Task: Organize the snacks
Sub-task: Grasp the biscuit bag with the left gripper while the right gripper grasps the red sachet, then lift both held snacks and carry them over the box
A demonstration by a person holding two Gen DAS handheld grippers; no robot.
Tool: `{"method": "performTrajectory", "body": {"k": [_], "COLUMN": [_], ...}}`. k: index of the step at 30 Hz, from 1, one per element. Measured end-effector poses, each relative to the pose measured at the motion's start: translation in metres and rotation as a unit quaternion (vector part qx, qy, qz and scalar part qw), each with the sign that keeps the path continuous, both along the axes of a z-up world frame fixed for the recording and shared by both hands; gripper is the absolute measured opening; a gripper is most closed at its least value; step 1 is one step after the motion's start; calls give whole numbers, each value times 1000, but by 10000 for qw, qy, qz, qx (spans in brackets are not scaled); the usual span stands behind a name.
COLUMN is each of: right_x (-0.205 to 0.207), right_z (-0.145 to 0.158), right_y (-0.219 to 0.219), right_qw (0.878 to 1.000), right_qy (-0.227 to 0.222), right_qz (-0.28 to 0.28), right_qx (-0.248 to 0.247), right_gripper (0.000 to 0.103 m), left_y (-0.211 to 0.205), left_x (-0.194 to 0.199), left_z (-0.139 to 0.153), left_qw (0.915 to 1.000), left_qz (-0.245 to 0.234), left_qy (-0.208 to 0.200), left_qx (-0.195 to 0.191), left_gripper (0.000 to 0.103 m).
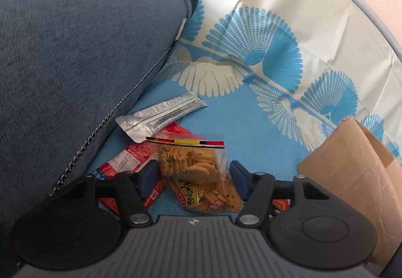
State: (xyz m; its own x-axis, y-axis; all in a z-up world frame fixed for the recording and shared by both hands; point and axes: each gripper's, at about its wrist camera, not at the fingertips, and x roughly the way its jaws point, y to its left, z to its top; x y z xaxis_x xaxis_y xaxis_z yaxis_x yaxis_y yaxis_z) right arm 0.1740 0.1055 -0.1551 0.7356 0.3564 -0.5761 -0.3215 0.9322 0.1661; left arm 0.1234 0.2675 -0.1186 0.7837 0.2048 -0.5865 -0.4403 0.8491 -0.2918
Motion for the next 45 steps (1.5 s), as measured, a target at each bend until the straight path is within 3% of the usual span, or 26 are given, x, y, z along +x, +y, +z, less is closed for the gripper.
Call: {"method": "performTrajectory", "body": {"k": [5,9,19,23,26,28,32,38,45], "right_x": [-19,-49,-134,-156,-162,-166,-169,-169,-173], "right_z": [11,29,53,59,58,57,57,69,97], "right_y": [-5,-11,-50,-66,-71,-71,-70,-79,-101], "right_qw": [9994,9968,9882,9860,9842,9834,9840,9872,9883], "right_qy": [-112,-201,352,352,483,520,451,61,-521], "right_qz": [323,763,1485,1617,1695,1726,1711,1592,1420], "right_qx": [-33,-126,-140,-187,-163,-203,-224,-79,204], "right_gripper": [44,44,44,44,44,44,44,44,44], "left_y": [-11,-22,-37,-35,-38,-35,-31,-63,-76], "left_x": [-14,-36,-111,-125,-126,-130,-145,-155,-157], "left_z": [8,22,66,77,79,75,73,90,106], "left_qw": [9992,9979,9976,9991,9934,9903,9940,9914,9911], "left_qz": [-137,-234,-187,-409,-835,-954,-780,-976,-941], "left_qy": [-100,-235,-569,-96,624,910,709,136,-161], "left_qx": [359,560,343,113,480,445,277,859,933], "left_gripper": [56,56,56,56,56,56,56,56,56]}}
